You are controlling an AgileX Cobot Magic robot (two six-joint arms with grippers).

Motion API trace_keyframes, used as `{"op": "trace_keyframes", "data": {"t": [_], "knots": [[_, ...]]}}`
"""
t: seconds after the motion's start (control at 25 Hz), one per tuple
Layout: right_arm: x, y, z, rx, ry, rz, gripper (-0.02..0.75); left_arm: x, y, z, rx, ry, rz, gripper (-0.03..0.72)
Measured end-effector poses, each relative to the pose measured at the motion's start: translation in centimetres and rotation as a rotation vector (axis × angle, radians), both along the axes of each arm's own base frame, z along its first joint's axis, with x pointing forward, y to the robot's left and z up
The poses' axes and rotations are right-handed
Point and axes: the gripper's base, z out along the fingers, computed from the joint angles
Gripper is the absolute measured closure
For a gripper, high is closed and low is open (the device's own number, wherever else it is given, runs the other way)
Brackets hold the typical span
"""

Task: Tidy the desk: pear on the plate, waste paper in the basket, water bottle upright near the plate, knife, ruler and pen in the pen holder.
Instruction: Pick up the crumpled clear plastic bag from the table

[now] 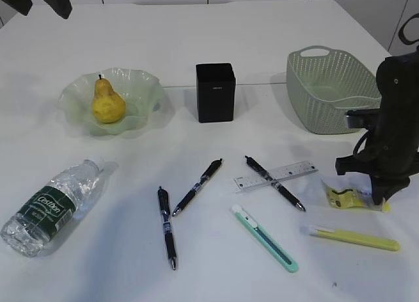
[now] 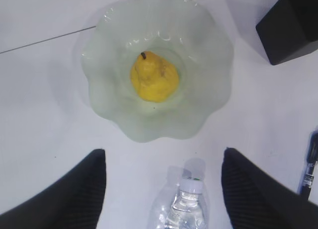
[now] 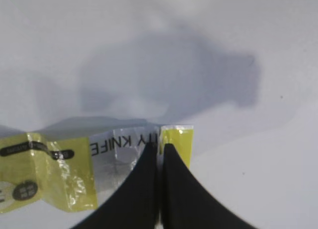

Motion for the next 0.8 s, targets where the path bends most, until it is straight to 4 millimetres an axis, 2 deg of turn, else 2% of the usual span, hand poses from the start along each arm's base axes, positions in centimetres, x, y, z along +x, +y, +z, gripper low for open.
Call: {"op": "trace_keyframes", "data": {"t": [0.2,0.56,0.8], "knots": [[-0.3,0.0,0.4,0.003,0.053,-0.016,0.722,0.0,0.0,0.0,0.000,0.000,0.000,0.179],[0.7,0.5,2.2,0.050,0.071,-0.013,0.722,0.0,0.0,0.0,0.000,0.000,0.000,0.179],[1.3,0.7,5.1,0.069,-0.014,-0.008,0.722,0.0,0.0,0.0,0.000,0.000,0.000,0.179]]}}
